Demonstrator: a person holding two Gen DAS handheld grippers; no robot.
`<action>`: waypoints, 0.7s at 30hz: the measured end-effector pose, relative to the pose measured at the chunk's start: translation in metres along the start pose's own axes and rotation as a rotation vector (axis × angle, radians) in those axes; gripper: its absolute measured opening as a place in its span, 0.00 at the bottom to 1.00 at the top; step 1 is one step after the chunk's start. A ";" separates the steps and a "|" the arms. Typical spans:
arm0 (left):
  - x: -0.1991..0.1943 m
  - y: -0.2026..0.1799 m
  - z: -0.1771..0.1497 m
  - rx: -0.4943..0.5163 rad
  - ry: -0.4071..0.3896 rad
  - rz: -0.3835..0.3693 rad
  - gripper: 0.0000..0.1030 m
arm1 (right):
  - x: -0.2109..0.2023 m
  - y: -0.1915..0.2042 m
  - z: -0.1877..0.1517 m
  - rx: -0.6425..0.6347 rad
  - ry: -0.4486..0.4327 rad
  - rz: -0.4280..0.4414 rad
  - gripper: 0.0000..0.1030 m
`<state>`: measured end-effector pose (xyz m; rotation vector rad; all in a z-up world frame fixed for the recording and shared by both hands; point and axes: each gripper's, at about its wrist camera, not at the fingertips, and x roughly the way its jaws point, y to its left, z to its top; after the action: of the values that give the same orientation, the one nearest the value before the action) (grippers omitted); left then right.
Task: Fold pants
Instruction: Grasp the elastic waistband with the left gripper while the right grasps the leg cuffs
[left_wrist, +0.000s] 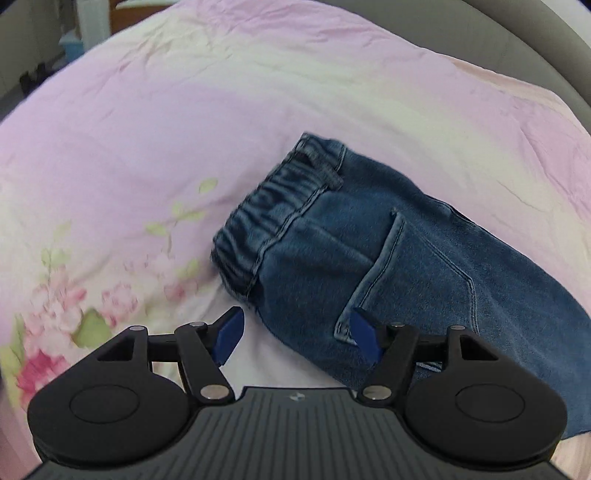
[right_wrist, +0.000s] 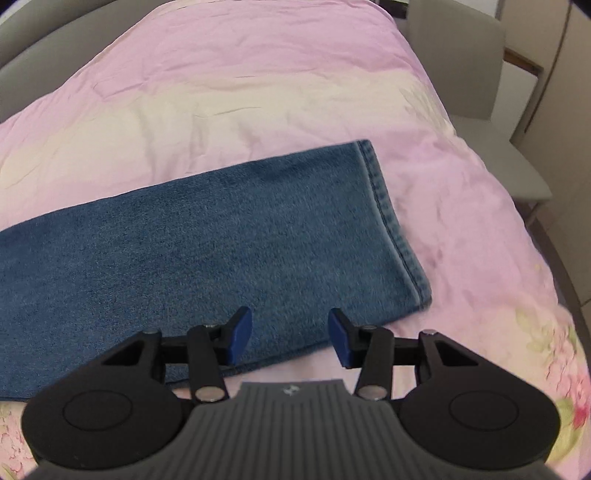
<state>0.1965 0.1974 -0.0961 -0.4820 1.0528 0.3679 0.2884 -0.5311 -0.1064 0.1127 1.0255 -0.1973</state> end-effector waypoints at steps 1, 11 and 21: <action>0.010 0.007 -0.003 -0.035 0.012 -0.013 0.75 | 0.000 -0.009 -0.004 0.049 0.002 0.005 0.41; 0.050 0.009 -0.010 -0.272 -0.015 -0.121 0.83 | 0.024 -0.090 -0.012 0.513 -0.052 0.093 0.41; 0.048 -0.001 -0.013 -0.355 -0.093 -0.075 0.56 | 0.070 -0.123 -0.026 0.809 -0.095 0.157 0.33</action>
<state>0.2090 0.1926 -0.1435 -0.8118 0.8791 0.5087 0.2759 -0.6539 -0.1801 0.9060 0.7870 -0.4610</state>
